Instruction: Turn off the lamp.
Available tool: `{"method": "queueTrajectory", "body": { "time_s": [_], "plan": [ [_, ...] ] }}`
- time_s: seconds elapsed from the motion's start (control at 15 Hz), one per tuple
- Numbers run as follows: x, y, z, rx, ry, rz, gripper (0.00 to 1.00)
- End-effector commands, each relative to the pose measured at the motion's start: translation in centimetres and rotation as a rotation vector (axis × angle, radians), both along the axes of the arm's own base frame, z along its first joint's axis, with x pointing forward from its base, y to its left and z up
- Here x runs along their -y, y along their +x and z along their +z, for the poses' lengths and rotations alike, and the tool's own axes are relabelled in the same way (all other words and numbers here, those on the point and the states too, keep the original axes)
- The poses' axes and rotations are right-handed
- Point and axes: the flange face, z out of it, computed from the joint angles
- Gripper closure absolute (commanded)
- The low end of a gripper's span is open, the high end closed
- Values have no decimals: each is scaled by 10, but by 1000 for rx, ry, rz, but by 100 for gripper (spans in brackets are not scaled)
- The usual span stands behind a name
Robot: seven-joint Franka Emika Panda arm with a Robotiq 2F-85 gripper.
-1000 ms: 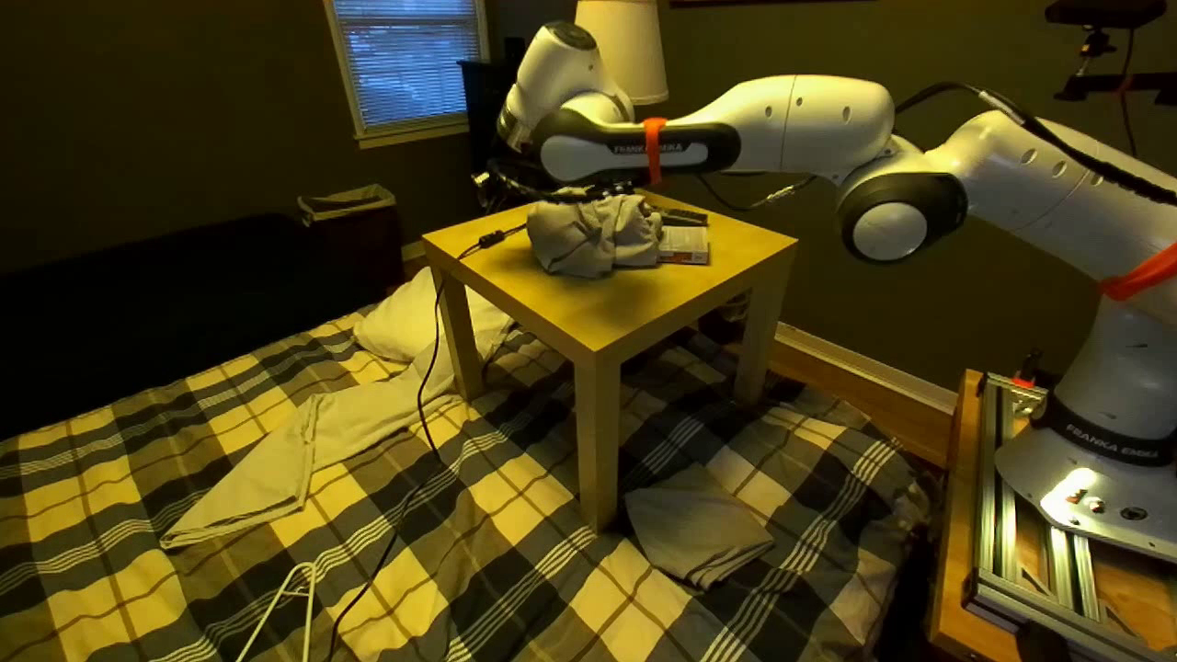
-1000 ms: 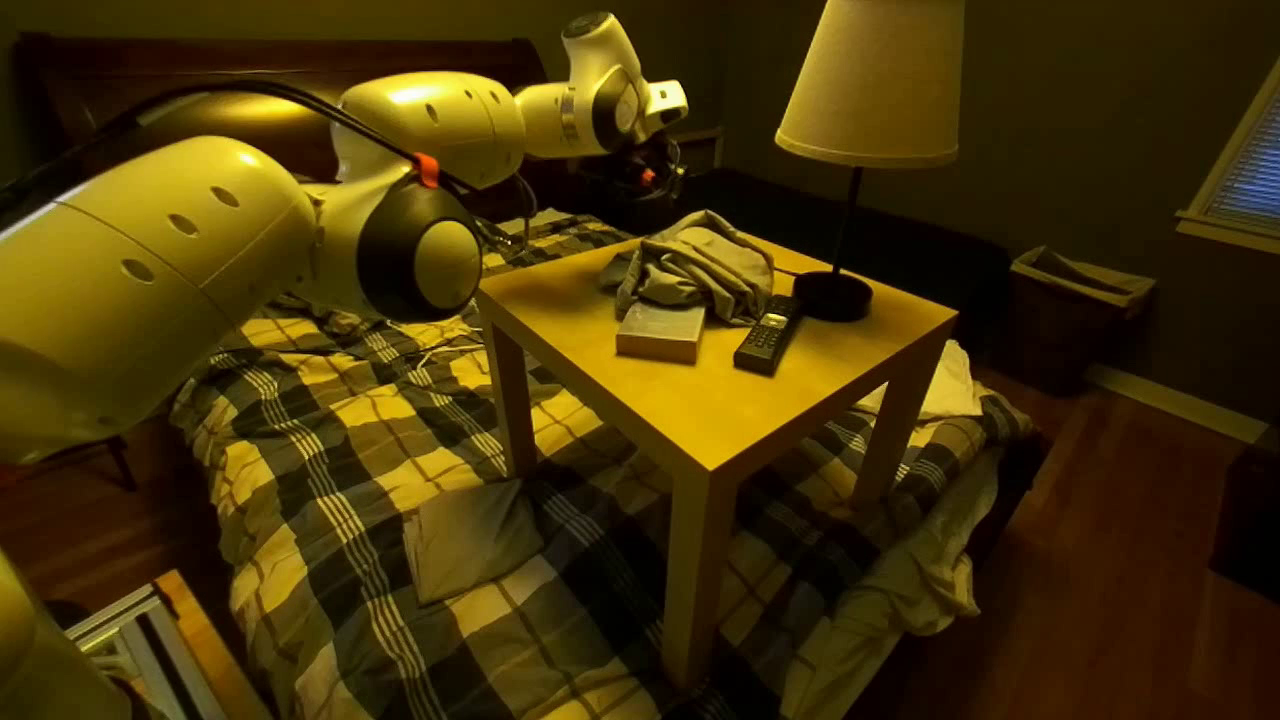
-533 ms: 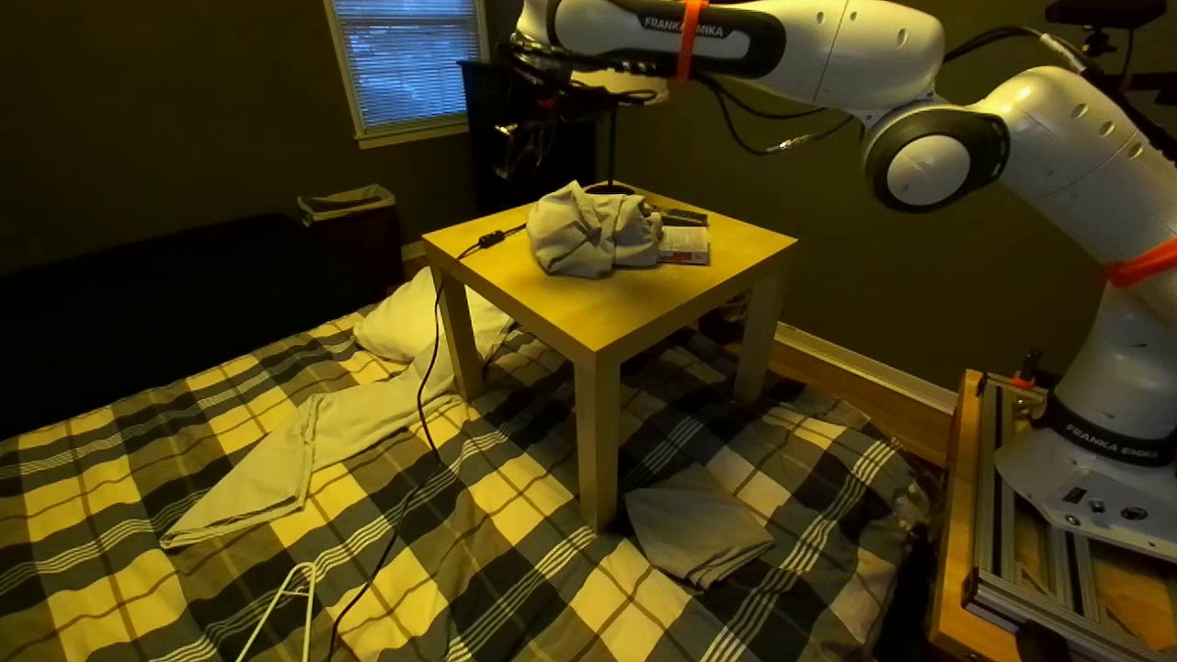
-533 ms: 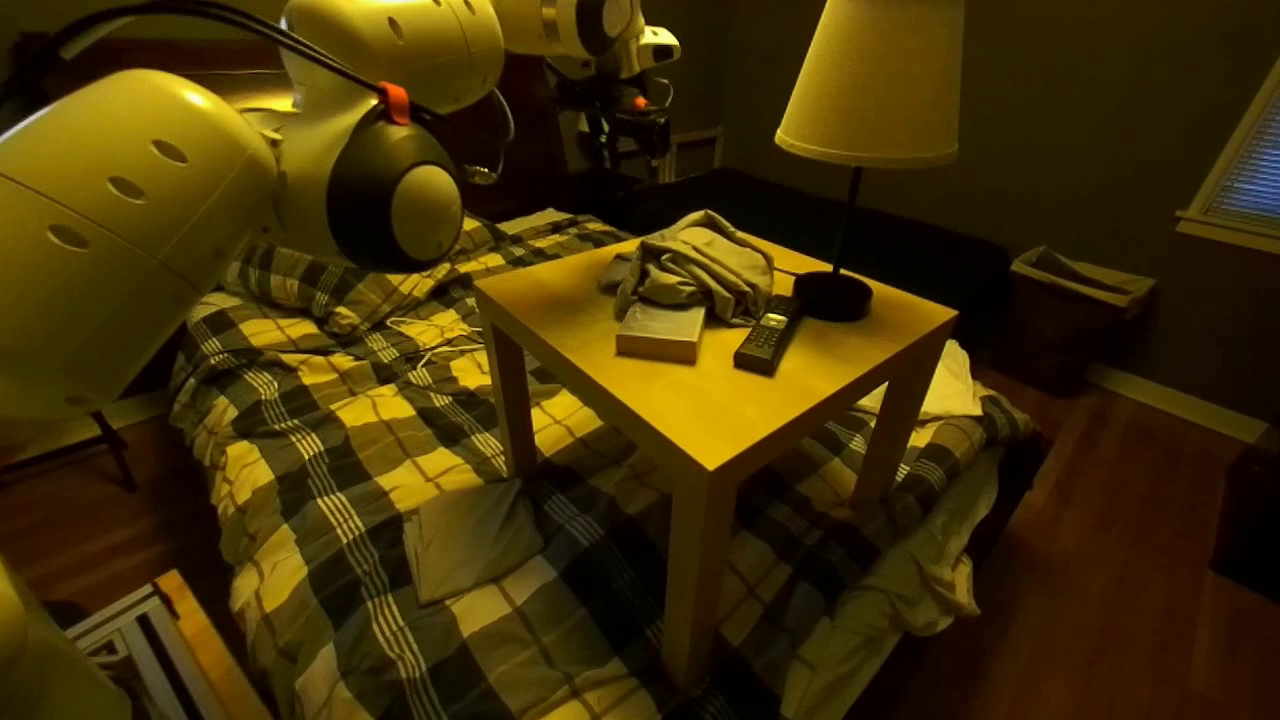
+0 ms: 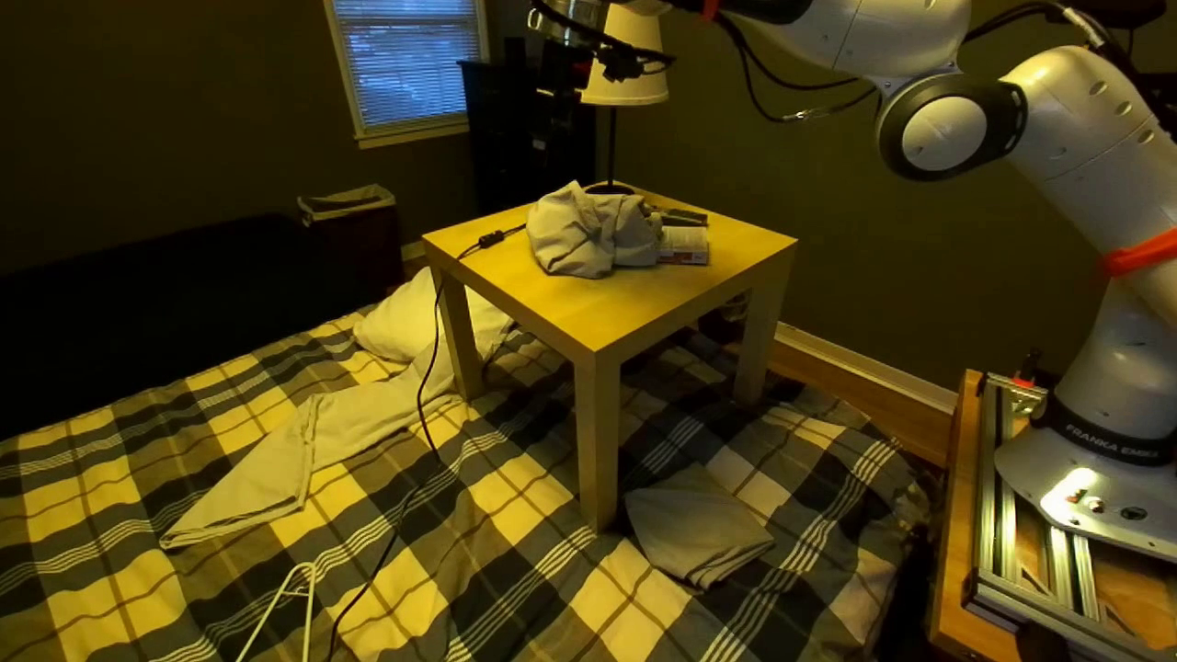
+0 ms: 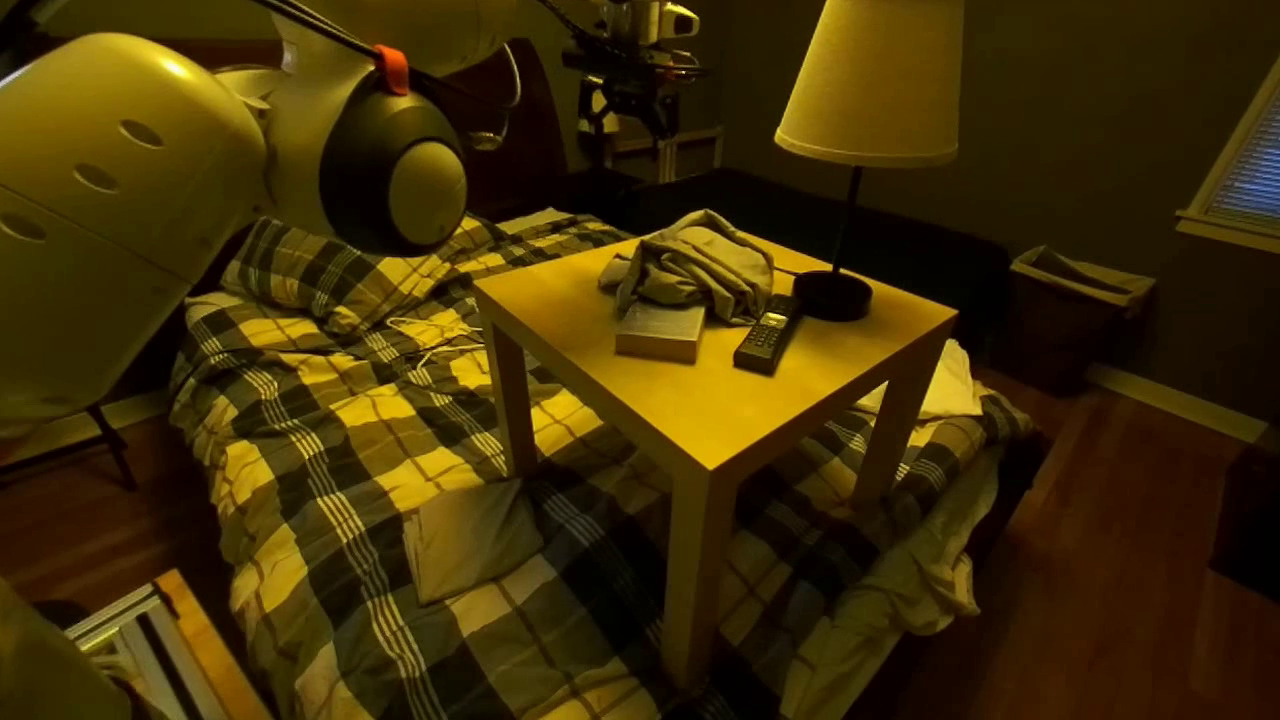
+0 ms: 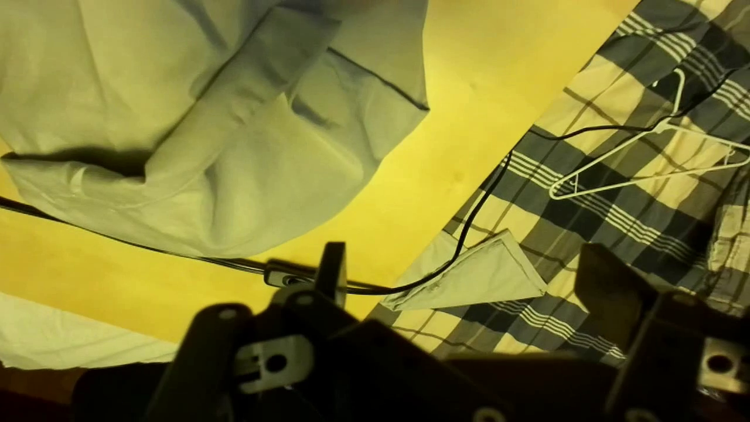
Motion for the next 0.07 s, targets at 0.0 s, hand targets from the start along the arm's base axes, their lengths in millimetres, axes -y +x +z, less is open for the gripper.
{"method": "queueTrajectory", "body": {
  "time_s": [0.0],
  "plan": [
    [-1, 0, -1, -4, 1, 3, 0]
  ]
}}
